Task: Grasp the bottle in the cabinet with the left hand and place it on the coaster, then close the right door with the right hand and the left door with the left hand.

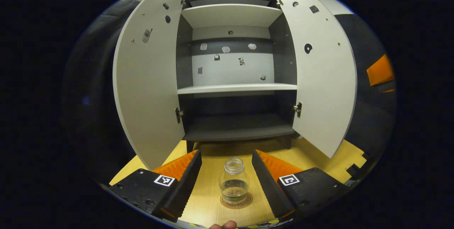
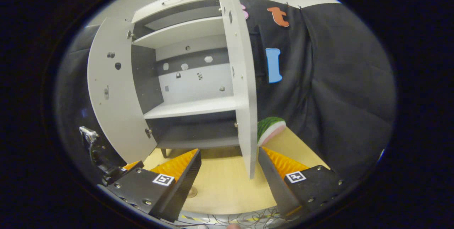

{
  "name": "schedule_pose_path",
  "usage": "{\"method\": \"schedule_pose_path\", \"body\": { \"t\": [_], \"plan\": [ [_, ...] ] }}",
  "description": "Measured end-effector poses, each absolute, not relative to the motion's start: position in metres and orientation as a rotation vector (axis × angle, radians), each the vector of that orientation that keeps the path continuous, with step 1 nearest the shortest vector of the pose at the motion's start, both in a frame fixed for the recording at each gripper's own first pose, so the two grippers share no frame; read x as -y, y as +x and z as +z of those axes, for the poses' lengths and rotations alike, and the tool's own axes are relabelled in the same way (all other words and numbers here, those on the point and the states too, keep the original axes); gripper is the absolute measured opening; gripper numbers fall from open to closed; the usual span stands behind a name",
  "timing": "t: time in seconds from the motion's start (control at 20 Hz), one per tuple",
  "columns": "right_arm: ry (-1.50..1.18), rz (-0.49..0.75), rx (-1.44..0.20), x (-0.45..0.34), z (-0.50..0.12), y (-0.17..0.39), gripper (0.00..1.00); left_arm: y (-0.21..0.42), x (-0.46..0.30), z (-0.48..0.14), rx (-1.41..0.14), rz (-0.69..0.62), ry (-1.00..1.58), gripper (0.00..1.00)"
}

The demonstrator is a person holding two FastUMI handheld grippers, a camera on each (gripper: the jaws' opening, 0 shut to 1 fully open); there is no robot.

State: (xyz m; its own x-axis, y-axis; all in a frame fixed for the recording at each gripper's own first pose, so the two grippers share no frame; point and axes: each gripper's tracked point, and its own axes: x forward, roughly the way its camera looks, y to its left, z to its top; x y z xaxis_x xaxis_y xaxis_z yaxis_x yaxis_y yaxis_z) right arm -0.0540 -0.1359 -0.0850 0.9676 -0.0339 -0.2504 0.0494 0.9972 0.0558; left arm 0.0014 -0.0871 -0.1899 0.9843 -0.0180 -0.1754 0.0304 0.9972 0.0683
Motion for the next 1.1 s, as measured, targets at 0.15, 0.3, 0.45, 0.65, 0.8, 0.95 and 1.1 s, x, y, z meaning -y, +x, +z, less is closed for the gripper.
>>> {"method": "schedule_pose_path", "body": {
  "t": [0.15,0.3,0.45,0.65,0.8,0.95,1.1],
  "plan": [
    [0.047,-0.062,-0.2,0.163,-0.058,-0.038,0.98,0.002,0.083,-0.156,-0.151,-0.012,0.064,0.91],
    [0.053,-0.081,-0.147,0.194,-0.03,-0.023,0.98,-0.003,0.077,-0.129,-0.13,-0.007,0.045,0.91],
    [0.048,-0.083,-0.119,0.213,-0.013,-0.002,0.98,-0.01,0.065,-0.106,-0.104,0.005,0.037,0.91],
    [0.038,-0.065,-0.108,0.222,-0.003,0.026,0.98,-0.015,0.051,-0.091,-0.092,0.031,0.031,0.91],
    [0.021,-0.059,-0.101,0.224,0.004,0.035,0.99,-0.013,0.043,-0.09,-0.096,0.047,0.032,0.91],
    [0.016,-0.045,-0.1,0.222,0.005,0.038,0.98,-0.013,0.037,-0.096,-0.116,0.056,0.025,0.91],
    [0.016,-0.024,-0.095,0.214,0.005,0.038,0.98,-0.014,0.035,-0.097,-0.121,0.057,0.019,0.91]
  ]
}}
